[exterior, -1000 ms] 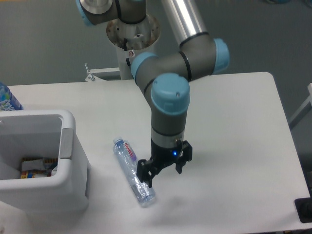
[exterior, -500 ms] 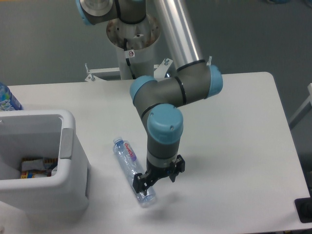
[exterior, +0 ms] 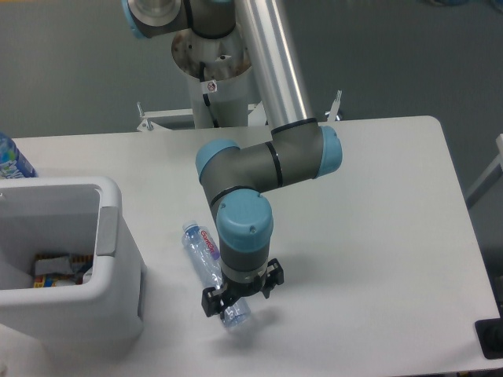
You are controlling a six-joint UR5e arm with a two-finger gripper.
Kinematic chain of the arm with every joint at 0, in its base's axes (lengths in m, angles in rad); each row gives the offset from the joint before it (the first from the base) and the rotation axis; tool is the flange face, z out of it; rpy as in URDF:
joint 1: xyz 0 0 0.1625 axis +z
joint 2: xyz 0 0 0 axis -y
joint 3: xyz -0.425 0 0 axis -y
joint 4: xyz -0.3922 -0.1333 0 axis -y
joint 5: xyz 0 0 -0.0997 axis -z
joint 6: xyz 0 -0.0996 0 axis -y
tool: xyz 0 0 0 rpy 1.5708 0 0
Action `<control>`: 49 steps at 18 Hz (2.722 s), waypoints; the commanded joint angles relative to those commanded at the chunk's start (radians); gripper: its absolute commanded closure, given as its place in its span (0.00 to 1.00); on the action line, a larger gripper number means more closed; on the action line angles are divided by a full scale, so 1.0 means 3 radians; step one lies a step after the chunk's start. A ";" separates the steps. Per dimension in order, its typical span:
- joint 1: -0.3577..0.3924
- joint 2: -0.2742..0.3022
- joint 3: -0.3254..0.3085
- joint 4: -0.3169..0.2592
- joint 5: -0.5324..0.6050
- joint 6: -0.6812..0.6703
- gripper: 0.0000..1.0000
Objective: Place the trash in the trash can
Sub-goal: 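Rotate the gripper to align with the bottle and lower onto it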
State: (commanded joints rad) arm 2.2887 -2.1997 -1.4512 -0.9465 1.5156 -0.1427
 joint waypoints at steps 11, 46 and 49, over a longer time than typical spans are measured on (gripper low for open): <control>-0.0067 -0.0204 0.0031 0.0087 0.0076 0.0020 0.00; -0.0123 -0.0220 0.0010 0.0123 0.0394 0.0026 0.41; -0.0123 -0.0215 0.0015 0.0123 0.0394 0.0031 0.41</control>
State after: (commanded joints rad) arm 2.2519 -2.2642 -1.4465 -0.9097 1.6337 -0.1335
